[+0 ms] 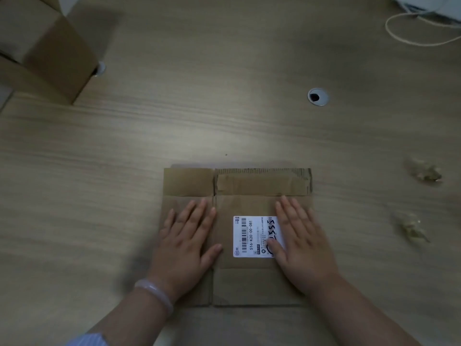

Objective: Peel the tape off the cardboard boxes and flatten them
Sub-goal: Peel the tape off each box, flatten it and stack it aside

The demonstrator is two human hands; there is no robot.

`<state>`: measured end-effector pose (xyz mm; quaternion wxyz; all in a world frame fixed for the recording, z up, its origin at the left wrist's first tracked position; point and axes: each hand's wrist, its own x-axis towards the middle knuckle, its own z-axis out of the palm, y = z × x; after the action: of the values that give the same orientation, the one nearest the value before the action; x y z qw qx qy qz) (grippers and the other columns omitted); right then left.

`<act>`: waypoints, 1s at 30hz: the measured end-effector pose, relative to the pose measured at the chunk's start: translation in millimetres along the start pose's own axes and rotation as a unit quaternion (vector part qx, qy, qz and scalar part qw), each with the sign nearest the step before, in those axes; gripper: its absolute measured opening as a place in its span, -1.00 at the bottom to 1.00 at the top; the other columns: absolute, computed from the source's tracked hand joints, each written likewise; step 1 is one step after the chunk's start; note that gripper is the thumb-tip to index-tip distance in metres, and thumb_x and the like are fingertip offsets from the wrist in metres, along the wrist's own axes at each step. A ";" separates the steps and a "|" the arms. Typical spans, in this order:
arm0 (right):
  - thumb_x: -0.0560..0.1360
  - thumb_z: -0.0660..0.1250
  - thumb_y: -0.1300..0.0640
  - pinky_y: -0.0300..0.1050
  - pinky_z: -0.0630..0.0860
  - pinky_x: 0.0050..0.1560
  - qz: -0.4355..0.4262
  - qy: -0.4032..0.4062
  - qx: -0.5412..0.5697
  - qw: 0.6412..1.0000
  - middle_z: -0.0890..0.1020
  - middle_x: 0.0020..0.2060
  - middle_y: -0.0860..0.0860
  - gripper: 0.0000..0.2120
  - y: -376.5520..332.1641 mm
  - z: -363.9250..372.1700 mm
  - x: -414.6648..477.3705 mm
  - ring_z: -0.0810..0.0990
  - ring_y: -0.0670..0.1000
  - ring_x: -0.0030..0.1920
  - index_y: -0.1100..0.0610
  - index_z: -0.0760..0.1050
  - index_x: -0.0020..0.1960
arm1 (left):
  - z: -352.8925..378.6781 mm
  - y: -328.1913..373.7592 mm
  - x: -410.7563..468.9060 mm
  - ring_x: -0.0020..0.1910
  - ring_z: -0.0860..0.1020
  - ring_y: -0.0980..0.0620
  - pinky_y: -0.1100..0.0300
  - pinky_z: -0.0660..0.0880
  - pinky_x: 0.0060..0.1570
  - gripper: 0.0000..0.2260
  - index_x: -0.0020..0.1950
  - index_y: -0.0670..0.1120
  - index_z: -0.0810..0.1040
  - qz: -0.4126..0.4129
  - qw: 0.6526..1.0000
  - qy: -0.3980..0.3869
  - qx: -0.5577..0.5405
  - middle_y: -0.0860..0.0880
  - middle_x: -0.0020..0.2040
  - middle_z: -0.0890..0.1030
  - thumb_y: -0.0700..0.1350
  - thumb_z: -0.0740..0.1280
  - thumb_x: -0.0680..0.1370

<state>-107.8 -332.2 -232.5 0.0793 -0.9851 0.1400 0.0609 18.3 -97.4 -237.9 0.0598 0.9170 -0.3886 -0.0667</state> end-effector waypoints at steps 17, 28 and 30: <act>0.44 0.19 -0.32 -0.03 0.03 0.47 0.247 -0.024 0.089 0.965 0.19 0.45 0.05 -0.21 6.9 -24.2 -46.4 0.12 0.07 0.45 0.06 0.09 0.52 | -30.8 -5.3 -35.8 0.19 0.45 -0.19 -0.02 0.46 0.15 -0.35 0.41 -0.05 0.39 -0.276 0.958 0.011 -0.078 -0.14 0.24 0.48 0.16 0.44 0.38; 0.25 0.59 0.12 -0.12 0.52 -0.03 0.422 0.035 0.397 0.815 0.66 -0.03 0.03 -0.47 -17.8 -42.9 -118.2 0.60 -0.01 -0.11 0.15 0.49 0.15 | -46.2 0.8 -64.5 -0.04 0.60 -0.08 0.03 0.57 0.00 -0.52 0.02 -0.01 0.42 -0.299 0.893 -0.018 -0.335 -0.09 -0.02 0.62 -0.10 0.61 0.25; 0.24 0.59 0.12 -0.09 0.53 -0.02 0.443 0.074 0.402 0.798 0.65 -0.04 0.03 -0.47 -23.8 -49.2 -147.4 0.61 0.00 -0.09 0.13 0.47 0.14 | -52.9 10.9 -73.1 -0.04 0.58 -0.08 0.05 0.54 -0.03 -0.52 0.07 0.01 0.37 -0.258 0.898 -0.015 -0.356 -0.04 -0.02 0.57 -0.10 0.57 0.31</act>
<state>-236.7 -278.9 -160.0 0.4223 -0.6965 0.5783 -0.0453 -30.8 -49.2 -178.5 0.3572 0.9015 -0.0893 -0.2273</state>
